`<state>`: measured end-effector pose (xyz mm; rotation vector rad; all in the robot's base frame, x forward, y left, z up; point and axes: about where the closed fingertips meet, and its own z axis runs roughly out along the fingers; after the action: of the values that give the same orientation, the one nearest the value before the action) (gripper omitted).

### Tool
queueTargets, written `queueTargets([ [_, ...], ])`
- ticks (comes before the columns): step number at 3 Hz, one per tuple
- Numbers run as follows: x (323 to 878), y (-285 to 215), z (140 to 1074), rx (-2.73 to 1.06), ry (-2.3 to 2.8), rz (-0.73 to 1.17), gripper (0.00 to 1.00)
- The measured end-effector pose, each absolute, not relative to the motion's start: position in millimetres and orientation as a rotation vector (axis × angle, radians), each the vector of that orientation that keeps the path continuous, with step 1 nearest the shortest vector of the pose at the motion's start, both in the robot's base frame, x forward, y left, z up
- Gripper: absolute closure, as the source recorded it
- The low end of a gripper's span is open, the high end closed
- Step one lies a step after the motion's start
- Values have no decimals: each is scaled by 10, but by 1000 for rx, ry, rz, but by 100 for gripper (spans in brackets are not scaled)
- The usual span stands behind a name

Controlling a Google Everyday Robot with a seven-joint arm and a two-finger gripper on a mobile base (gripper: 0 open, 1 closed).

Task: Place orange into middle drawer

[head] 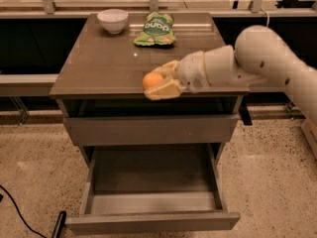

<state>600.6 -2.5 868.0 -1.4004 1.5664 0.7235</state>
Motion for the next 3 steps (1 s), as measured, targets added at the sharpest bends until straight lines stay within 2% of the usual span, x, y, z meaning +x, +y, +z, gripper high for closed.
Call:
queueTargets([
  [1, 5621, -56, 8032, -1223, 1605, 804, 100],
  [3, 5072, 62, 6490, -1175, 1683, 933, 100],
])
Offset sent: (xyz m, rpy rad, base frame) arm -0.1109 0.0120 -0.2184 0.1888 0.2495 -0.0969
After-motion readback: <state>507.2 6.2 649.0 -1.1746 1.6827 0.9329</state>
